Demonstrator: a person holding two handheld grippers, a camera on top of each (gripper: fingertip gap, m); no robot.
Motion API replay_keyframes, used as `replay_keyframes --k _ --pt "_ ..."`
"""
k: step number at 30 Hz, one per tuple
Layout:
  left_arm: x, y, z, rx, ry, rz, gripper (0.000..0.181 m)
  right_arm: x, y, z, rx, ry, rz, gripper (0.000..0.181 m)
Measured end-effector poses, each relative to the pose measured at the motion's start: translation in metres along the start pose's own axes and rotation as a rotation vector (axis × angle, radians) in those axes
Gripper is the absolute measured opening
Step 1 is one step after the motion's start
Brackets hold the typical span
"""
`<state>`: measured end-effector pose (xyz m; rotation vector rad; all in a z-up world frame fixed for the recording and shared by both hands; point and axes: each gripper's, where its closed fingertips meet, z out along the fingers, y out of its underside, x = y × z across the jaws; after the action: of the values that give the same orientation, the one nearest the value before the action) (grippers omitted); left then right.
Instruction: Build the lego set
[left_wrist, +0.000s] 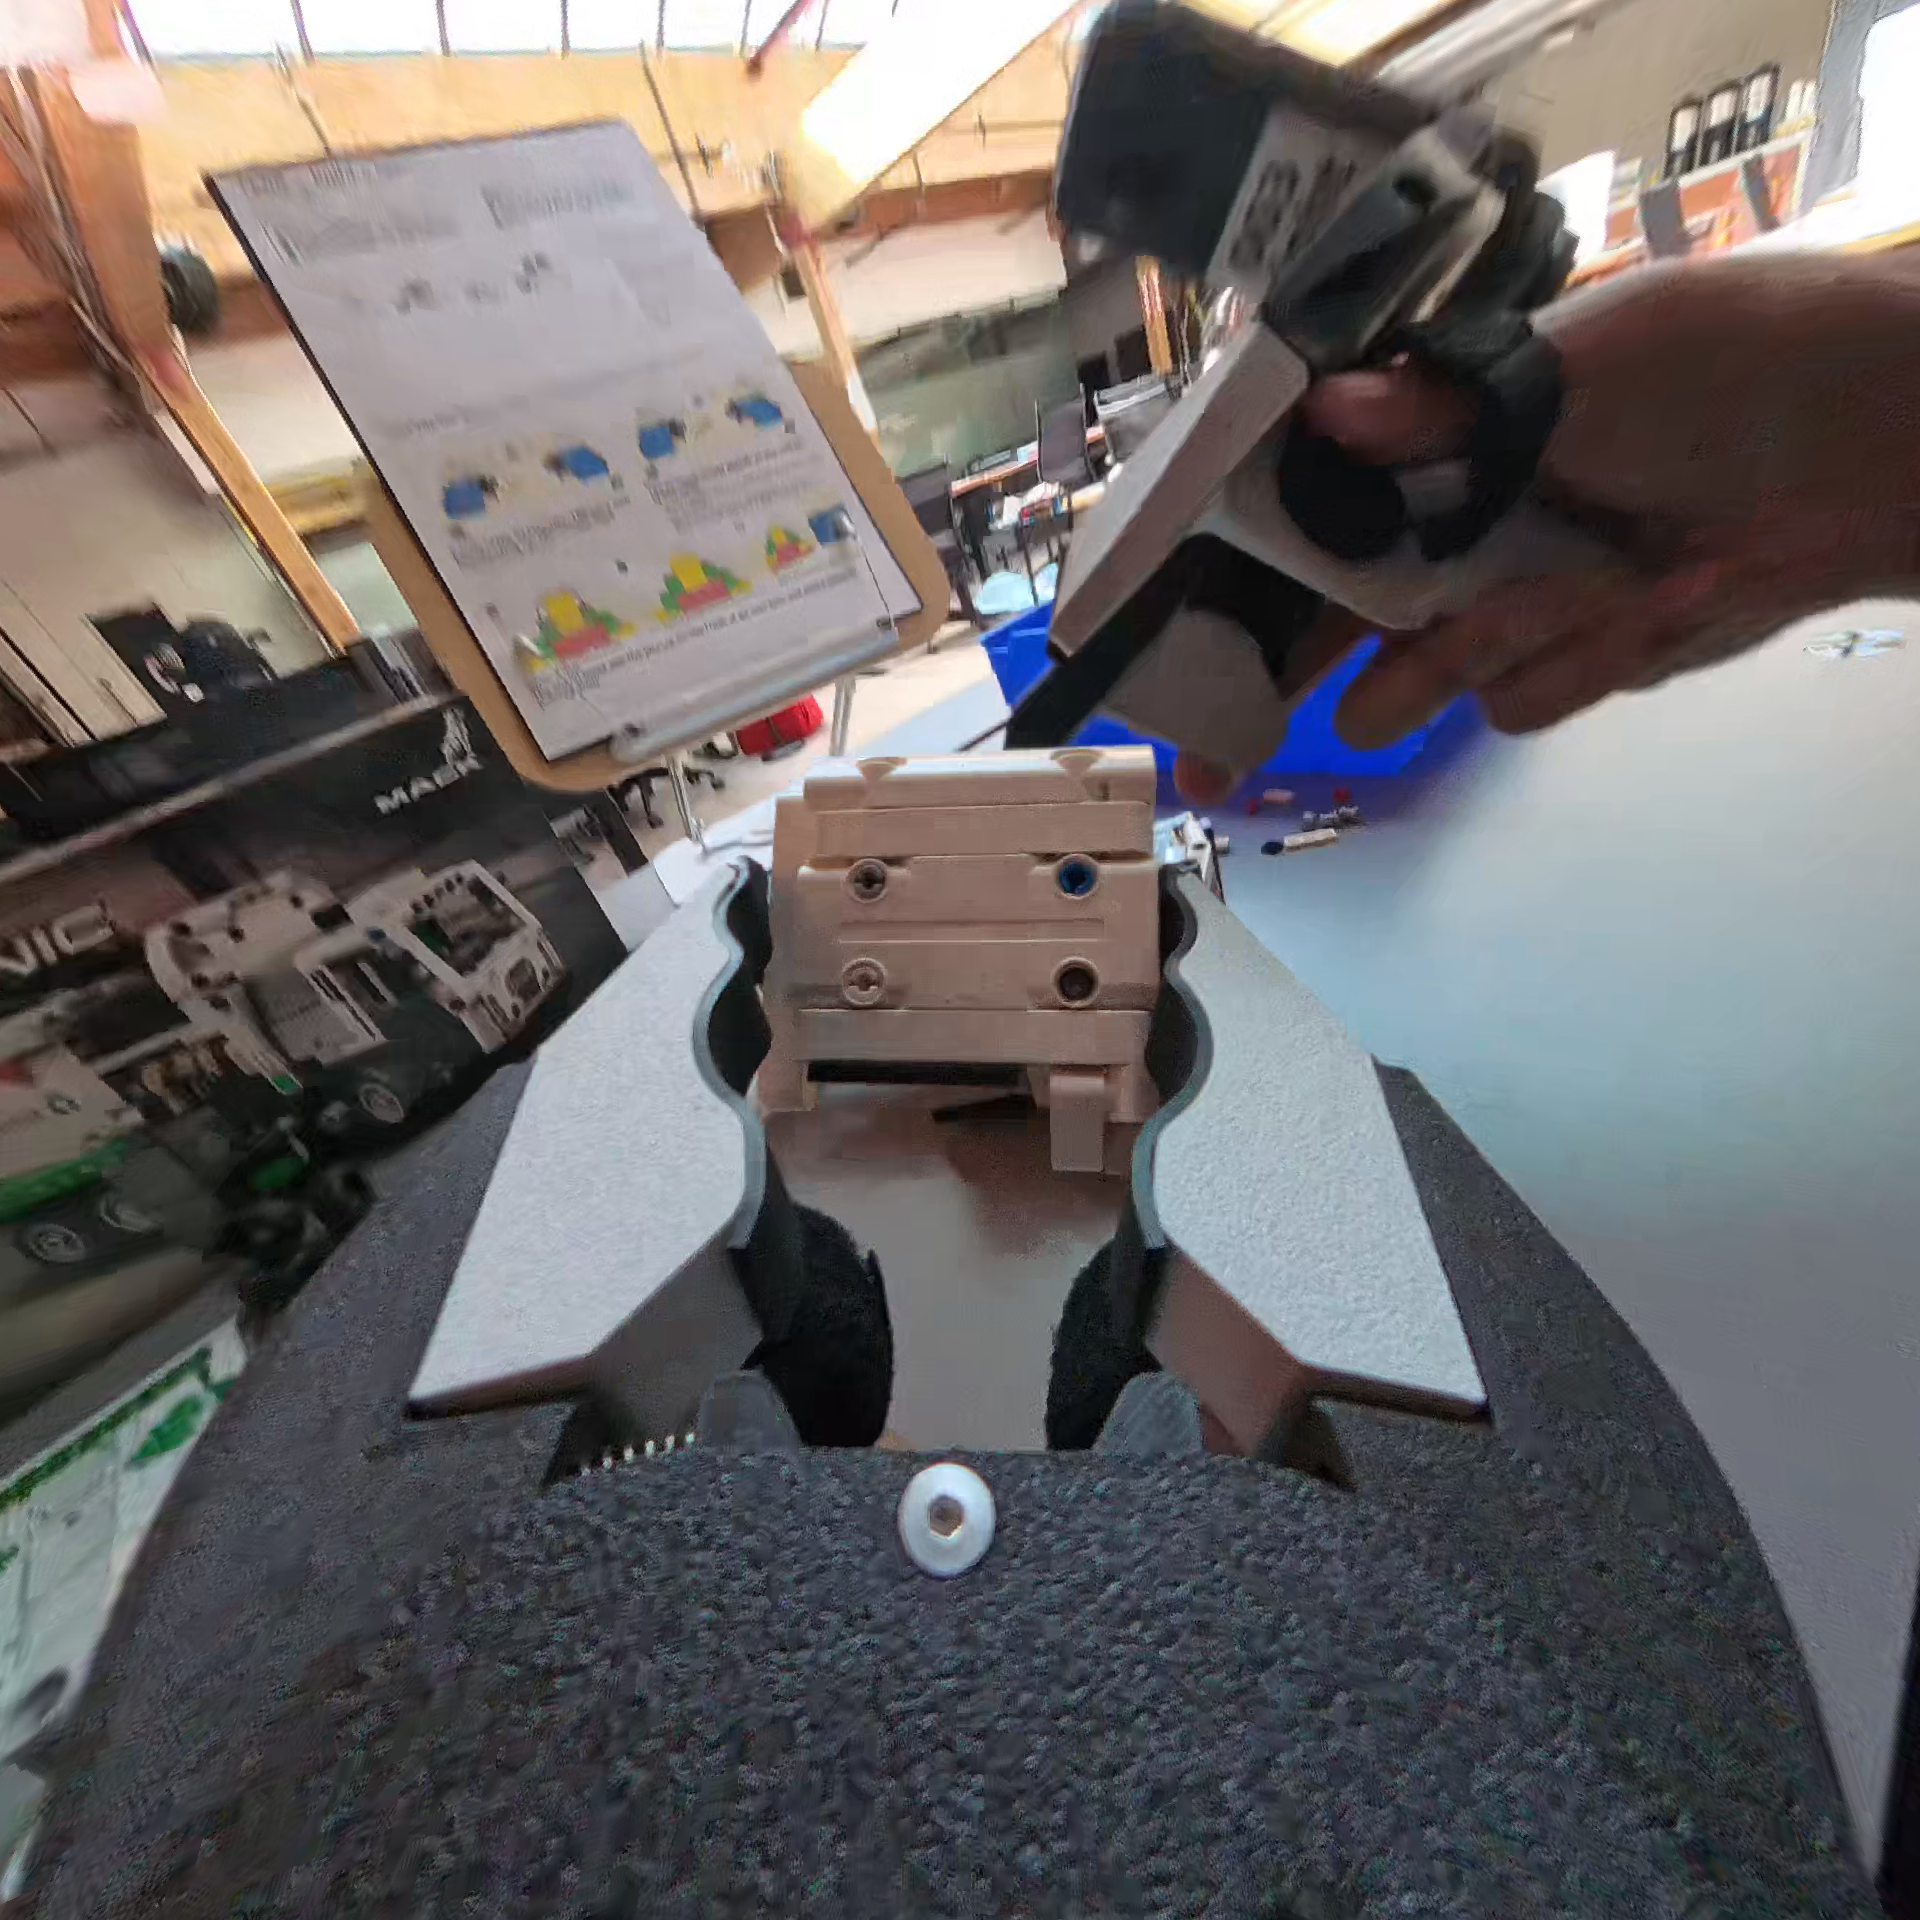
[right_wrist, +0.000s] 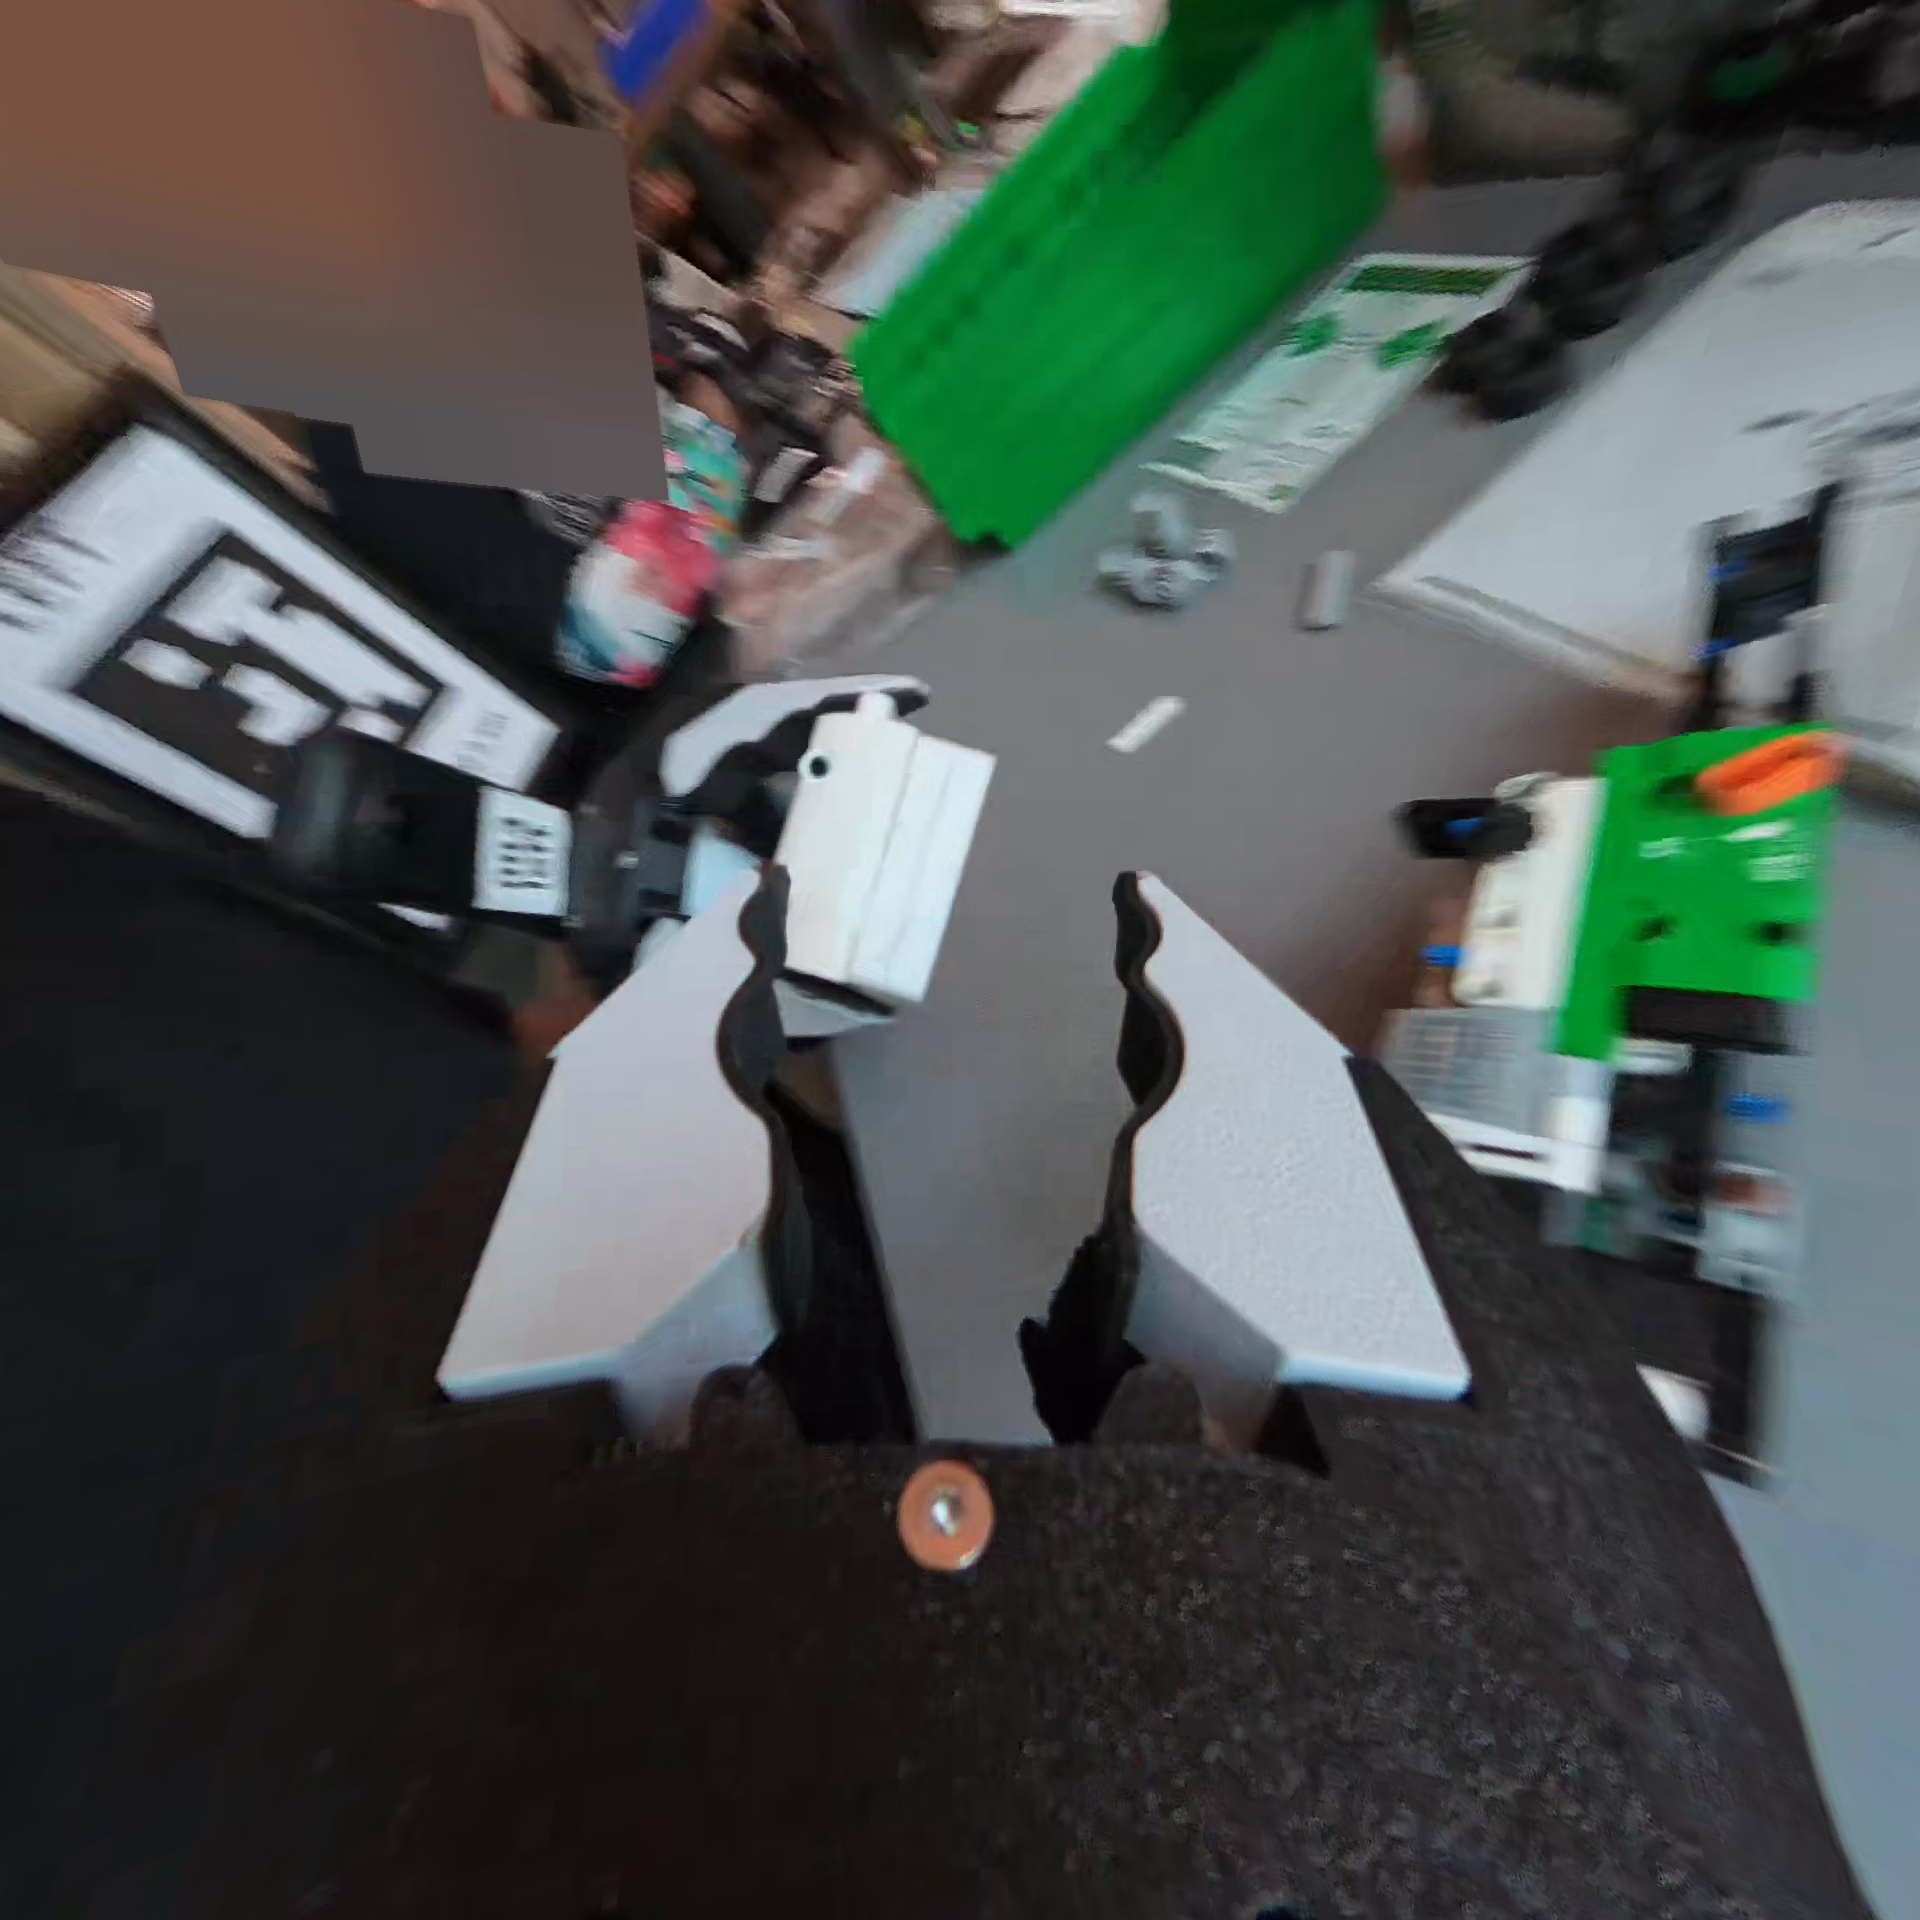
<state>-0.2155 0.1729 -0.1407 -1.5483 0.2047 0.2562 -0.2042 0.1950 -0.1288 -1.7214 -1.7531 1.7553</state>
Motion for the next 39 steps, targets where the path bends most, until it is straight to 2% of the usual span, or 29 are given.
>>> replay_keyframes --k 2,3,5,6,7,11,14,17,21,28,31,34,36,37,39 --pt "0.002 -0.011 -0.003 0.075 -0.011 0.047 0.072 -0.026 0.013 0.009 0.045 -0.267 0.179 0.066" --pt "0.004 -0.013 -0.003 0.09 -0.006 0.059 0.072 -0.04 0.012 0.009 0.087 -0.424 0.274 0.059" --pt "0.01 -0.011 -0.001 0.101 0.019 0.068 0.072 -0.048 0.005 0.004 0.164 -0.599 0.413 0.035" --pt "0.014 -0.01 0.0 0.1 0.033 0.071 0.072 -0.046 0.006 0.004 0.183 -0.624 0.449 0.017" --pt "0.016 -0.008 0.001 0.09 0.038 0.077 0.072 -0.042 0.008 0.007 0.187 -0.615 0.463 0.008" --pt "0.019 -0.001 0.001 0.022 0.049 0.135 0.072 -0.037 0.014 0.007 0.194 -0.607 0.491 0.007" --pt "0.02 -0.013 -0.005 0.064 0.075 0.176 0.073 -0.029 0.018 0.009 0.188 -0.579 0.515 0.007" --pt "0.026 -0.022 -0.009 0.07 0.155 0.19 0.07 -0.026 0.021 0.01 0.165 -0.593 0.544 0.007" --pt "0.032 -0.019 -0.008 0.014 0.243 0.155 0.06 -0.028 0.023 0.011 0.139 -0.586 0.515 0.006" --pt "0.03 -0.003 -0.007 -0.085 0.226 0.135 0.064 -0.023 0.026 0.015 0.132 -0.573 0.526 0.006" --pt "0.03 -0.001 -0.008 -0.085 0.203 0.135 0.063 -0.023 0.027 0.016 0.124 -0.574 0.524 0.006" --pt "0.027 0.001 -0.007 -0.097 0.194 0.103 0.063 -0.021 0.025 0.018 0.125 -0.492 0.448 0.007" --pt "0.022 0.002 -0.006 -0.09 0.184 0.05 0.063 -0.017 0.021 0.016 0.12 -0.38 0.335 0.018" --pt "0.018 0.004 -0.004 -0.091 0.182 0.01 0.063 -0.015 0.017 0.01 0.129 -0.334 0.282 0.025" --pt "0.008 0.018 0.003 -0.116 0.174 -0.099 0.063 -0.006 0.001 -0.009 0.186 -0.244 0.19 0.025"
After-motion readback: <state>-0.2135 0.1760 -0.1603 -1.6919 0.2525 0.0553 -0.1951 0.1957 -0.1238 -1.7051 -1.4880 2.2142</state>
